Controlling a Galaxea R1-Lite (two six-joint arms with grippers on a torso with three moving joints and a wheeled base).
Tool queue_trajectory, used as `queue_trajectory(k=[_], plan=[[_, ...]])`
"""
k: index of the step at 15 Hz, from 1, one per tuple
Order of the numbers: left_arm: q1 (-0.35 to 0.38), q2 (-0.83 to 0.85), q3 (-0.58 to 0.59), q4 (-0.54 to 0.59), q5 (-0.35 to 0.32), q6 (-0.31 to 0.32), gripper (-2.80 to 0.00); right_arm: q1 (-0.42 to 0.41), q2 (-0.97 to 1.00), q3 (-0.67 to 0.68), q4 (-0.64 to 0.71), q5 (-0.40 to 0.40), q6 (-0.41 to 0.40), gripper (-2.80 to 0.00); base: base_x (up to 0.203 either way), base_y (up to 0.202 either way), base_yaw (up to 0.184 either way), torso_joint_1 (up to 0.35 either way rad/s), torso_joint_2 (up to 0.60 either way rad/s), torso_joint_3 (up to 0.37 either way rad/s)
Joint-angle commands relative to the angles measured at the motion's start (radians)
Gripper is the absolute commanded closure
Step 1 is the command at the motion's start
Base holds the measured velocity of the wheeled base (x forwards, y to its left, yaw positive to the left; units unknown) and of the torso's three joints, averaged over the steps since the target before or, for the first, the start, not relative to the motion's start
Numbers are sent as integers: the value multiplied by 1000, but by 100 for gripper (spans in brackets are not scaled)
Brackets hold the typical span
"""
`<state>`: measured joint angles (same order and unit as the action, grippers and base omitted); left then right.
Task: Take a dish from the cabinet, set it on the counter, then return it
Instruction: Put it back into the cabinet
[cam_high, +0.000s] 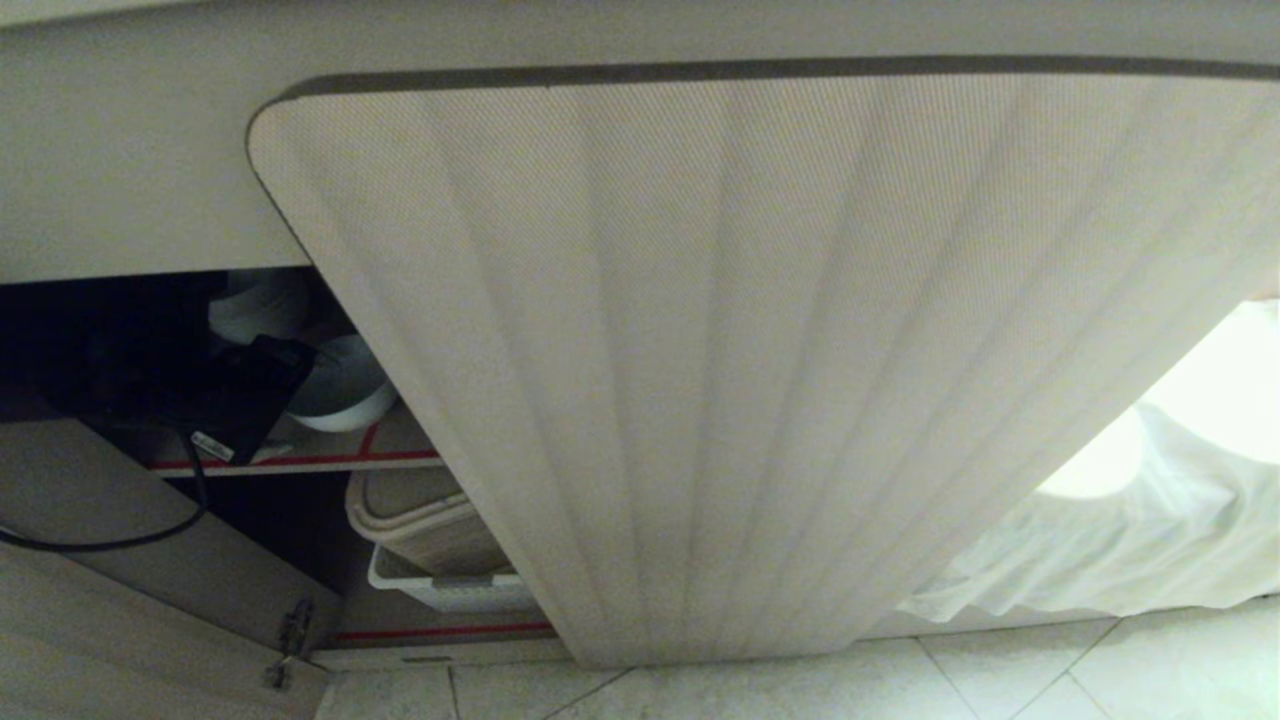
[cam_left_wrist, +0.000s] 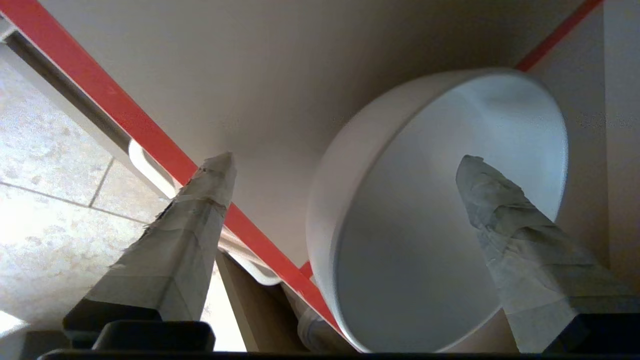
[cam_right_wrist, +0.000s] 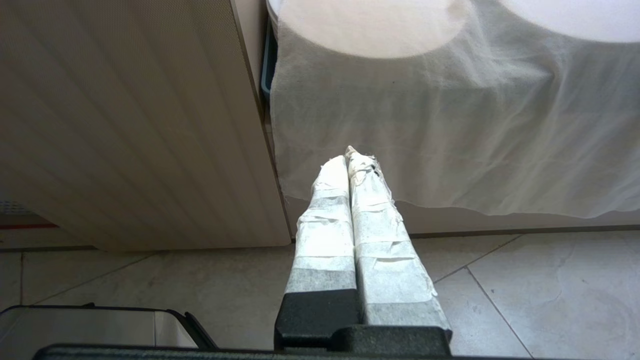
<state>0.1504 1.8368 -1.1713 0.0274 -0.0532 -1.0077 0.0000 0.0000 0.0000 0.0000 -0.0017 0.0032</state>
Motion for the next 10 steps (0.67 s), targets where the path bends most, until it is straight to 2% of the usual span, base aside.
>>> queue_trajectory(k=[1, 4, 10], plan=[[0, -4, 2, -1, 4, -5, -280, 0, 0, 0, 0, 0, 0, 0, 0, 0, 0, 0, 0, 0], [-3, -7, 4, -17, 27, -4, -280, 0, 0, 0, 0, 0, 0, 0, 0, 0, 0, 0, 0, 0], [-11, -15, 49, -147, 77, 23, -280, 0, 0, 0, 0, 0, 0, 0, 0, 0, 0, 0, 0, 0]])
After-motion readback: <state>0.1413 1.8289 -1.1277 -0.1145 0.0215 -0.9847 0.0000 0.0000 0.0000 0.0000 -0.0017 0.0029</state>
